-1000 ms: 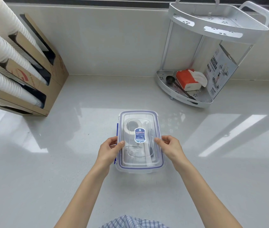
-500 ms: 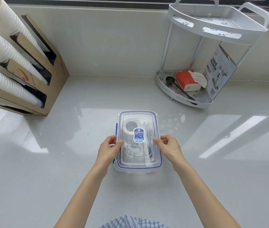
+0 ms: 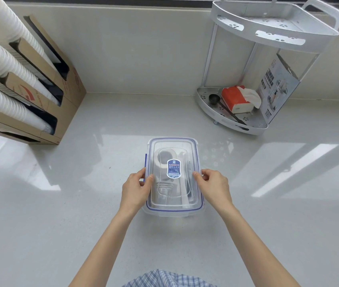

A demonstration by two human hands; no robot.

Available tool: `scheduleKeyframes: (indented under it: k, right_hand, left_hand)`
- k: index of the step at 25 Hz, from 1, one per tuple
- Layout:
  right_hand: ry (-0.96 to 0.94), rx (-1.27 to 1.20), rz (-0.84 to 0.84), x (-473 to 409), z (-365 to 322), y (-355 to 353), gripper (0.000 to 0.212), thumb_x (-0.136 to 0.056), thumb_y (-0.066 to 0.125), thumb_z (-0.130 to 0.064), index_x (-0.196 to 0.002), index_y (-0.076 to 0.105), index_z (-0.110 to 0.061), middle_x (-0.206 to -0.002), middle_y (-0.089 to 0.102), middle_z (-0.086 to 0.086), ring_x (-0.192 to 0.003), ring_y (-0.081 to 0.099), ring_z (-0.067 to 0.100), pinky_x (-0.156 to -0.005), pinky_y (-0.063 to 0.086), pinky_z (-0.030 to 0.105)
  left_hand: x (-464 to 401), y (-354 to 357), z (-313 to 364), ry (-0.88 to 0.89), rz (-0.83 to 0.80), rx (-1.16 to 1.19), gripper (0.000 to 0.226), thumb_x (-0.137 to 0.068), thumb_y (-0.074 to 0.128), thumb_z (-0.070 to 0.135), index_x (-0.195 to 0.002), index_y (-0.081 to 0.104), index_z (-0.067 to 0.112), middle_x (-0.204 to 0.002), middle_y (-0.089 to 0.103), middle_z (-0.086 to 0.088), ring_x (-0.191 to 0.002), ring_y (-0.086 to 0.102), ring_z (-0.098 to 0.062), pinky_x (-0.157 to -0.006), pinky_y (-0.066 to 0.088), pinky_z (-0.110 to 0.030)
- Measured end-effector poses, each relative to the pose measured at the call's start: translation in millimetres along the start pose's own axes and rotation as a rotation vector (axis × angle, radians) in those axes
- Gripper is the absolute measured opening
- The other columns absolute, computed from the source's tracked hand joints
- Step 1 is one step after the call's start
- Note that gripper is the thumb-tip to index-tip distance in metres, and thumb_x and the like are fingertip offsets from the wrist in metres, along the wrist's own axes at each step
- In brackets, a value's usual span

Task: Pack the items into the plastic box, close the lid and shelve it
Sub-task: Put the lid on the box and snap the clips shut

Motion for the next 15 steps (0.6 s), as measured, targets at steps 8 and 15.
scheduleKeyframes:
  k: [8, 15]
  right_hand:
    - [0.024, -0.016, -0.024, -4.0, -2.1, 0.7, 0.038, -0.087, 0.050, -0.032, -0.079, 0.061, 0.003, -0.062, 0.049, 0.005, -0.070, 0.048, 0.025, -0.062, 0.034, 0.031]
    - [0.076, -0.112, -0.063, -2.8, 2.5, -0.8, 0.034, -0.085, 0.056, -0.033, -0.103, 0.061, -0.005, -0.084, 0.064, 0.011, -0.080, 0.051, 0.021, -0.072, 0.036, 0.027]
  left_hand:
    - [-4.9, 0.9, 0.1, -0.051, -0.020, 0.078, 0.031, -0.089, 0.048, 0.026, -0.118, 0.055, 0.014, -0.110, 0.059, -0.007, -0.084, 0.054, -0.021, -0.078, 0.036, -0.027]
    - [-4.3, -1.5, -1.4, -0.065, -0.076, 0.125, 0.037, -0.089, 0.050, 0.027, -0.123, 0.051, 0.015, -0.106, 0.056, -0.003, -0.081, 0.053, -0.019, -0.077, 0.039, -0.028]
Point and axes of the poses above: each hand's wrist, its own x-axis away from the middle knuckle, its own y-axis out of the palm, z = x × y, the point moved 1 cm from there along -x, towards the middle knuckle
